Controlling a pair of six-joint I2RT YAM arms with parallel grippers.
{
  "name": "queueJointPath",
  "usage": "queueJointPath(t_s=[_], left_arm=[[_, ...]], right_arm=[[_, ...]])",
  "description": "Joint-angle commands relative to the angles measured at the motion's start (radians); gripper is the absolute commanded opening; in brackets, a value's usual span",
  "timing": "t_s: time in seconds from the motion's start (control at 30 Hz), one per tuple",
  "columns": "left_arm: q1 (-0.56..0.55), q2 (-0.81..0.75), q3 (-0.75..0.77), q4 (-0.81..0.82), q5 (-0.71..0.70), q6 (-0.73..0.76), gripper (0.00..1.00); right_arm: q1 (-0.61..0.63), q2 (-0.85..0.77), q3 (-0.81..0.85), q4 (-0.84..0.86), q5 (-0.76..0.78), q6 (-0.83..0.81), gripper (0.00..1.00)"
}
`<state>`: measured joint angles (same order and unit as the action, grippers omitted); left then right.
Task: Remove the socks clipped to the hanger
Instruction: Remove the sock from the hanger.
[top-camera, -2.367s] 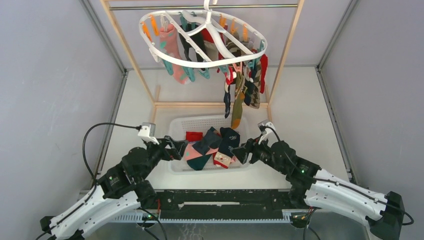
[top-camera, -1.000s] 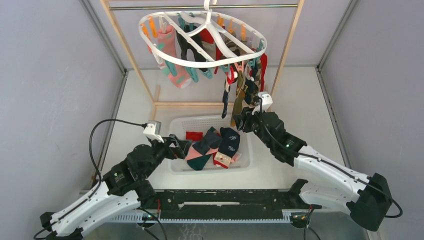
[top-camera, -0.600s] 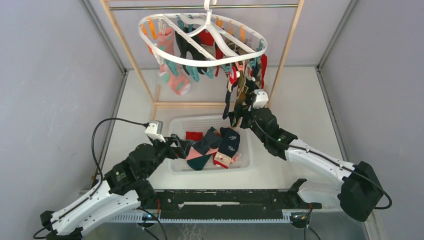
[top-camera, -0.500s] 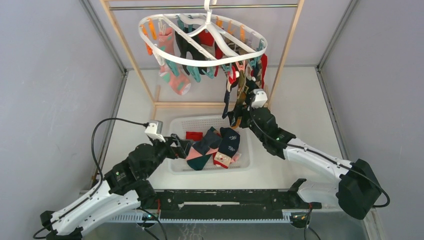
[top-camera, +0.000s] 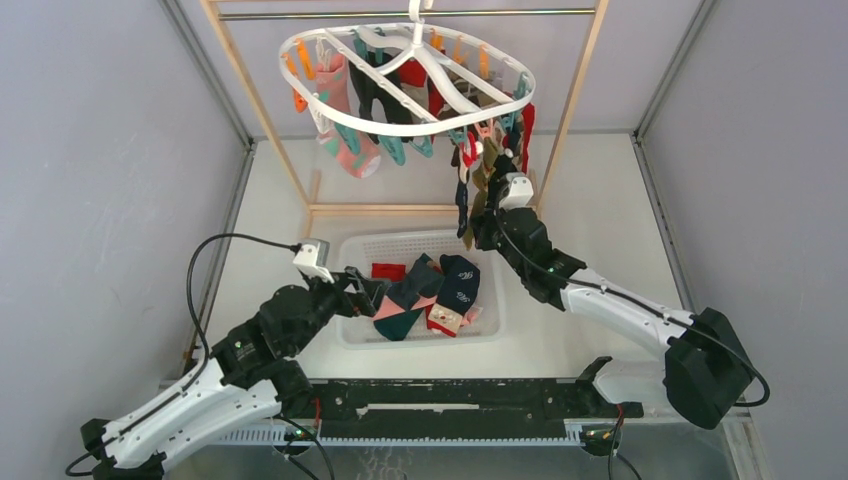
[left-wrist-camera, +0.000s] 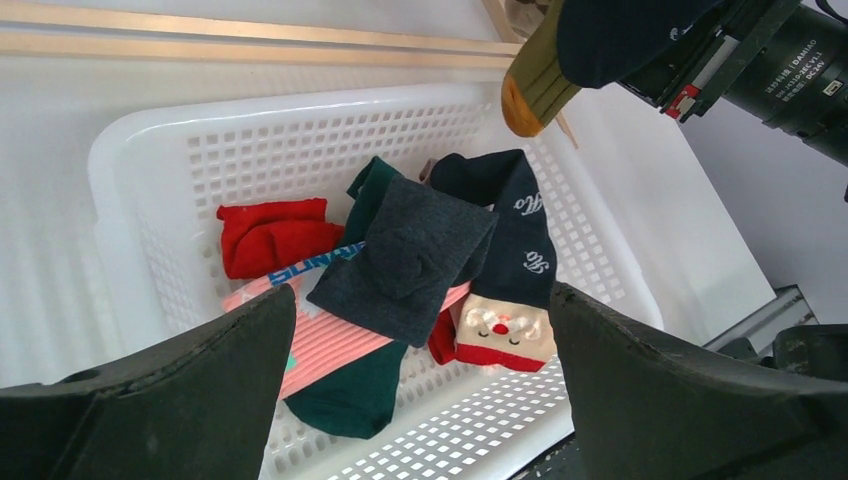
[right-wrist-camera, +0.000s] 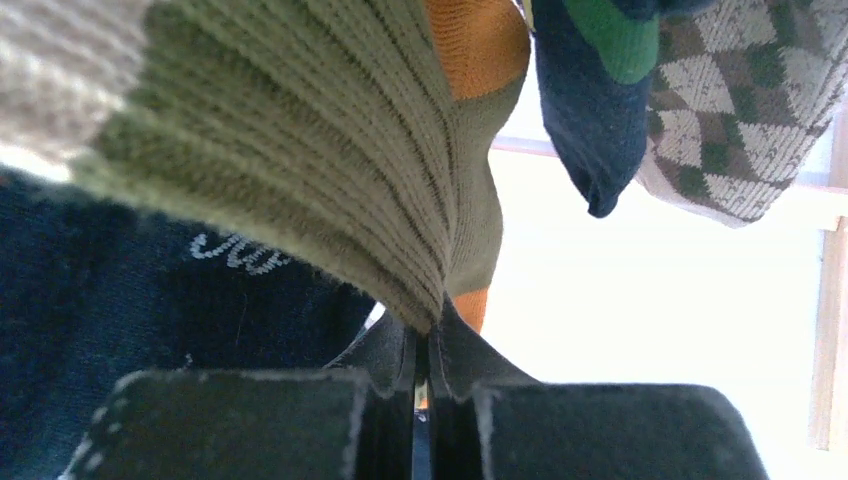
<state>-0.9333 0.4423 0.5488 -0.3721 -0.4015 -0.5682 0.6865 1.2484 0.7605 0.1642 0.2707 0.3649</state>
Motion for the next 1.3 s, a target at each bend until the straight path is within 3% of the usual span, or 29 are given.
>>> queueJointPath(t_s=[0.0,0.47,0.97,1.27], left_arm=[[-0.004,0.03,0.0,0.09,0.051,0.031,1.0],[-0.011,0.12,0.02,0.272,0.222,0.066,1.0],[-0.032,0.121,0.02,0.309,0.245,0.065,1.0],[-0.041,0.11,0.016,0.3,0.244,0.06,1.0]], right_arm=[[-0.007,-0.067,0.042,0.009,-0.019,-0.001,0.0],[-0.004,-0.268,0.041,-0.188,-0.177,0.028,0.0],[0.118,-0.466,0.042,-0.408,-0.233,0.036,0.0],[0.13,-0.572,0.043,-0.457,-0.303,0.068,0.0]])
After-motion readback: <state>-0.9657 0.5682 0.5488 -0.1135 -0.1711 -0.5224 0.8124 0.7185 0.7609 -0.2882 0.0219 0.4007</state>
